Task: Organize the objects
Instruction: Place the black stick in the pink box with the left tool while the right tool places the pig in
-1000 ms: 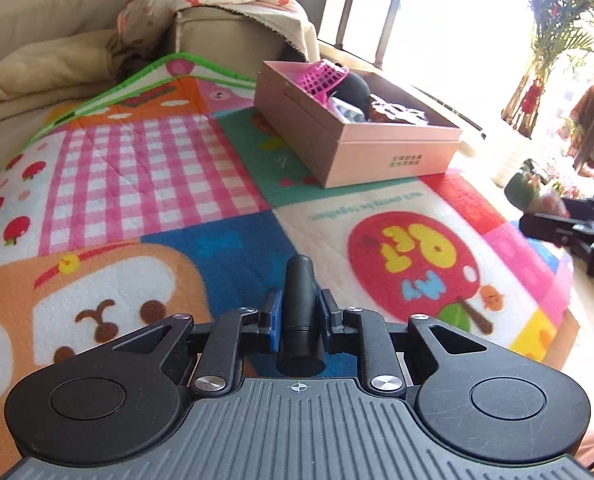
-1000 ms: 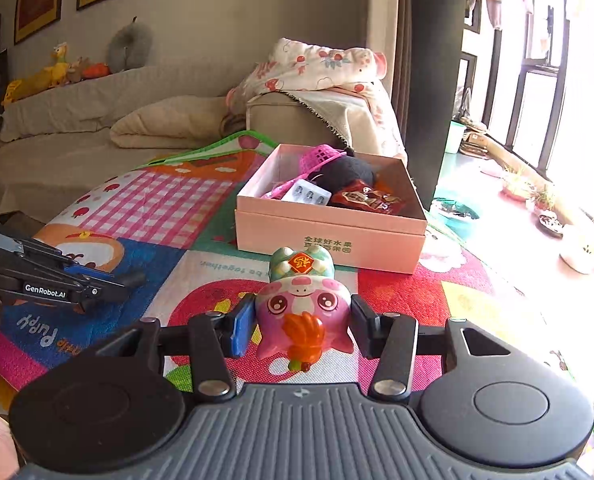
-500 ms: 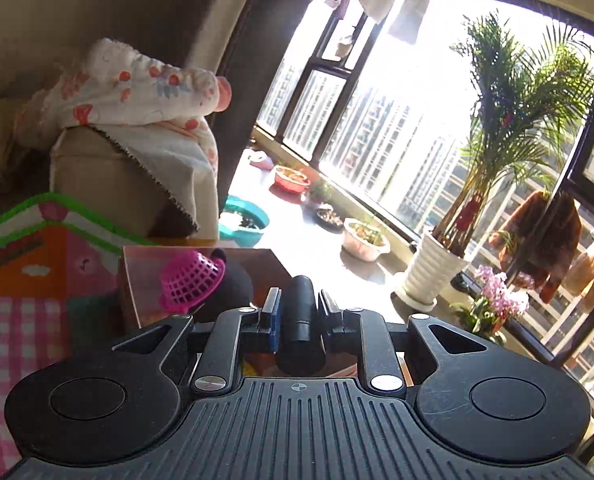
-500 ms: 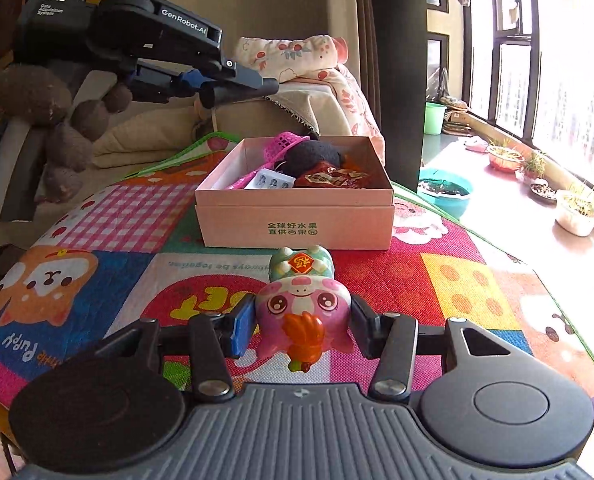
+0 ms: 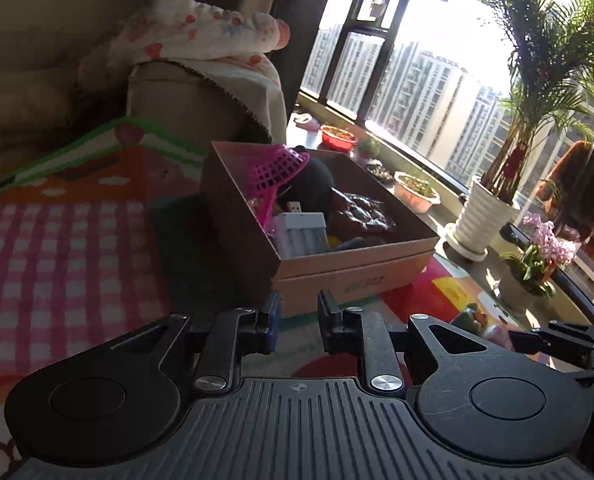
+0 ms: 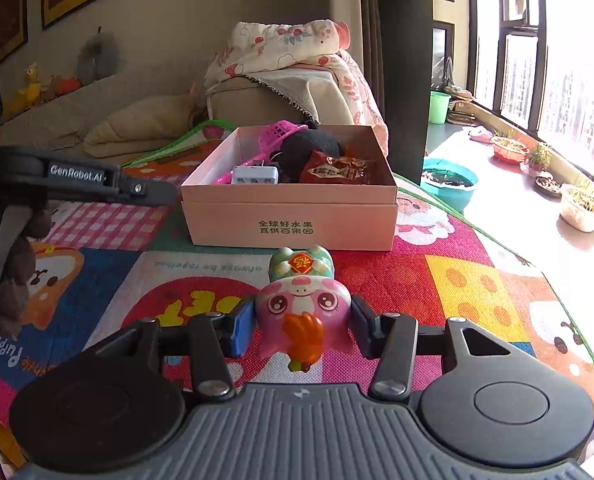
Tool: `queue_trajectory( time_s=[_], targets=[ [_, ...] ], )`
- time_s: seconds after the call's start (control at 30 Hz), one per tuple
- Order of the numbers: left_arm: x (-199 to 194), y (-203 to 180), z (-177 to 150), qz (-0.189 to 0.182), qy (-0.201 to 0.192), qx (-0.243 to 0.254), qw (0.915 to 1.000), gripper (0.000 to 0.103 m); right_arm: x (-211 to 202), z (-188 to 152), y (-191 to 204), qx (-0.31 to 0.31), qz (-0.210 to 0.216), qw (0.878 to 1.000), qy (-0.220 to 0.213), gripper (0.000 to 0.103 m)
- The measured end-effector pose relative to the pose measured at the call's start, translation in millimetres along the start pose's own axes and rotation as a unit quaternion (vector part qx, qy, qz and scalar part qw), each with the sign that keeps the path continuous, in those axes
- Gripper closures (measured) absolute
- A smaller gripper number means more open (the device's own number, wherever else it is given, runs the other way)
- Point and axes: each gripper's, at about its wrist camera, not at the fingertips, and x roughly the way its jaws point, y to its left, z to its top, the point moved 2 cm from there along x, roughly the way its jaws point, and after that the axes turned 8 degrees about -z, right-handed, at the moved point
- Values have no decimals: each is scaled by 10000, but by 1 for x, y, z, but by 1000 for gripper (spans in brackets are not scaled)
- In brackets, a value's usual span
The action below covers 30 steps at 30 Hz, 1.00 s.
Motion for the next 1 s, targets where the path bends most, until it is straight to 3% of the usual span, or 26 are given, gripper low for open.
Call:
queue_trajectory(
  time_s=[0.17, 0.37, 0.4, 0.43, 0.47, 0.53, 0.63, 0.83, 1.0],
  targets=[
    [-9, 23, -33, -236, 319, -594, 9974, 81, 19, 47, 1, -74, 79, 9998, -181, 54],
    [-6, 28, -39, -160, 380, -621, 9972, 82, 64, 114, 7, 154, 156, 9994, -264, 54],
    [-6, 27, -39, -203, 380, -630, 9971, 82, 74, 122, 7, 245, 203, 9993, -211, 47],
    [-7, 26, -39, -223, 369, -628, 9971, 82, 83, 127, 7, 351, 279, 9989, -104, 32],
    [-8, 25, -39, -236, 349, -619, 9972, 82, 91, 129, 5, 486, 364, 9982, -8, 29],
    [-11, 26, -39, -250, 308, -621, 9973, 82, 99, 124, 1, 608, 384, 9973, 142, 29],
    [-16, 27, -31, -176, 144, -619, 9978, 82, 90, 104, -8, 443, 66, 9990, 55, 29],
    [-4, 12, 21, -35, -500, -444, 9978, 81, 72, 60, -26, -417, -631, 9971, -28, 29],
    [41, 9, 44, 457, -170, -384, 9981, 81, 90, 44, -39, -540, -985, 9935, 183, 32]
  ],
)
